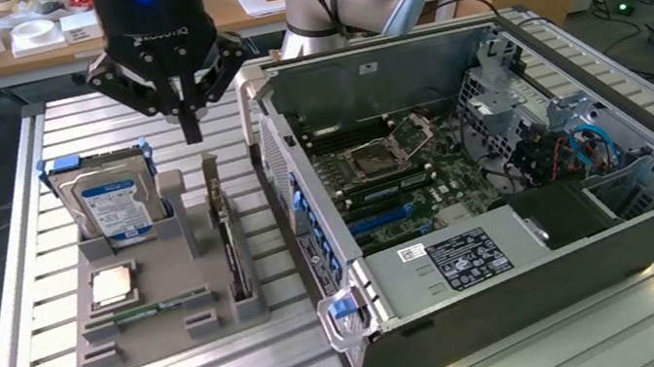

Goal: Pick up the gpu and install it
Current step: 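Reach for the gpu, then pick up the gpu and move the gpu toward the slot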

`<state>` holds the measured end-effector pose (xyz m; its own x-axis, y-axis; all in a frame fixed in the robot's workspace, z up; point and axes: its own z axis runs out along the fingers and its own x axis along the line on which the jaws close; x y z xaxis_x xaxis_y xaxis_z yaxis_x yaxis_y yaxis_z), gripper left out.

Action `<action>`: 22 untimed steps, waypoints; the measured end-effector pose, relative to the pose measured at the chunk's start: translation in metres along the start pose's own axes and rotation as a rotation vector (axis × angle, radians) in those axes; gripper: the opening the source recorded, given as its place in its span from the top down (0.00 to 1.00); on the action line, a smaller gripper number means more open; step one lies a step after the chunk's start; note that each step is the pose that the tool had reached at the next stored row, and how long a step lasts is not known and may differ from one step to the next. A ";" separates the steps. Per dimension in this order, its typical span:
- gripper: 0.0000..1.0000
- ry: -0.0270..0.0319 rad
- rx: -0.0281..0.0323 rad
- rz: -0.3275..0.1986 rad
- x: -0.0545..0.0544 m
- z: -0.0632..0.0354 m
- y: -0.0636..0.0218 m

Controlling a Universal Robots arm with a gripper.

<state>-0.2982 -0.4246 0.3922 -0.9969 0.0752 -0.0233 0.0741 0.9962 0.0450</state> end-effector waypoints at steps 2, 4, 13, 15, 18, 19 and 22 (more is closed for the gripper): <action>0.89 0.0000 -0.0001 0.000 0.003 -0.0001 -0.0002; 0.89 0.0000 0.0000 0.000 0.005 -0.0002 -0.0013; 0.89 0.0000 0.0001 0.000 0.006 -0.0007 -0.0128; 0.89 -0.0001 0.0002 0.000 0.006 -0.0008 -0.0144; 0.89 -0.0001 0.0002 0.000 0.006 -0.0008 -0.0150; 0.89 -0.0001 0.0002 0.000 0.006 -0.0008 -0.0150; 0.89 -0.0001 0.0002 0.000 0.006 -0.0008 -0.0150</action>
<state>-0.3055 -0.4390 0.3922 -0.9969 0.0753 -0.0234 0.0742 0.9962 0.0448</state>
